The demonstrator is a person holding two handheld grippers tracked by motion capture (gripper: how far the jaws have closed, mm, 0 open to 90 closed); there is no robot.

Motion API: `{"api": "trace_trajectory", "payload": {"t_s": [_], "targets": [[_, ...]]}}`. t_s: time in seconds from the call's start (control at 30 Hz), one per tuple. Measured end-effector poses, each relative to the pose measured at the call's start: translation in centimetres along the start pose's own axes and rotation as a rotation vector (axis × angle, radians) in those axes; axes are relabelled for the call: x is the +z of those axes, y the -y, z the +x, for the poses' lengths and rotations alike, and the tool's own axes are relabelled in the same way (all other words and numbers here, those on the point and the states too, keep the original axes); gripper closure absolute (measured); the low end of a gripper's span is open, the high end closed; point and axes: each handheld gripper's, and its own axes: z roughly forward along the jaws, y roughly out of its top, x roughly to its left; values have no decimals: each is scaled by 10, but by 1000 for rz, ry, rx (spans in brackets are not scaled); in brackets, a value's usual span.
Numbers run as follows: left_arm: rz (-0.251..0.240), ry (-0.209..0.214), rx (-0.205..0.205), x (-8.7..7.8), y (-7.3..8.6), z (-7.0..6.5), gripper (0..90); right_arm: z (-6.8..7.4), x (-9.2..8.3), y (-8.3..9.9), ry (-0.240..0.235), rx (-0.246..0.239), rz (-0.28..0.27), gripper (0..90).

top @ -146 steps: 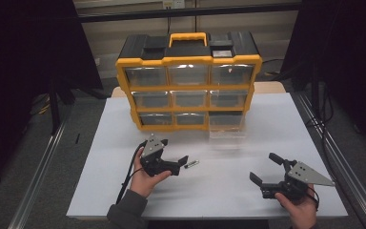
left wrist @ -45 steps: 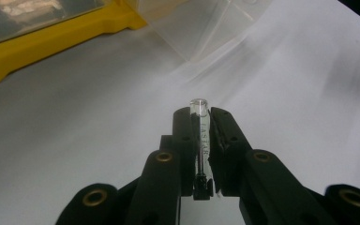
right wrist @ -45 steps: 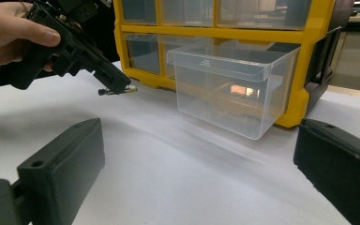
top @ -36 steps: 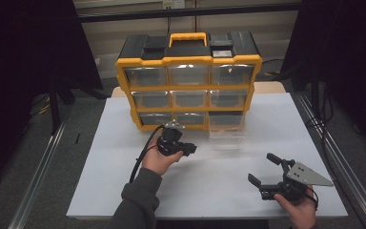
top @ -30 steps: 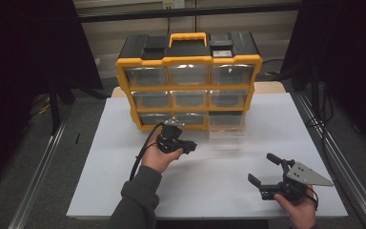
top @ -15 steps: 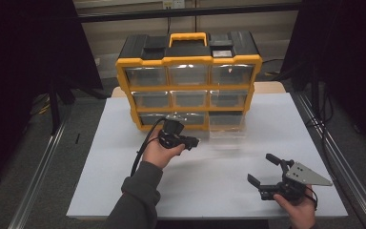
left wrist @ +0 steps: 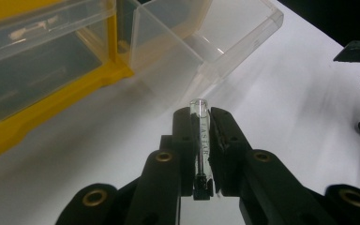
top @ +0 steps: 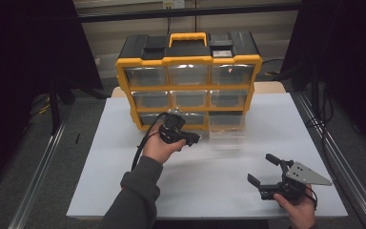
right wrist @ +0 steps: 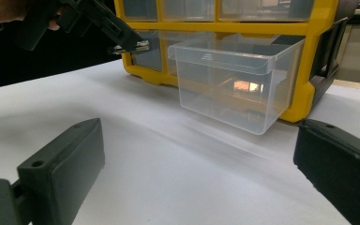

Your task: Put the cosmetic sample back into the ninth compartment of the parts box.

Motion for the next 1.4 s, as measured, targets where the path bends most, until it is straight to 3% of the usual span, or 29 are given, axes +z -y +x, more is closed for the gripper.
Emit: {"api": "trace_trajectory", "payload": {"t_s": [0.23, 0.57, 0.97, 1.4], "targets": [[-5, -3, 4, -2, -9, -3, 814, 0, 0, 0, 8, 21, -5, 18], [4, -7, 16, -1, -17, -8, 814, -1, 0, 0, 5, 13, -7, 18], [-33, 1, 5, -5, -29, -6, 814, -2, -1, 0, 7, 17, -6, 18], [-60, -19, 7, -6, -44, -7, 814, -2, -2, -1, 8, 13, -6, 18]]}}
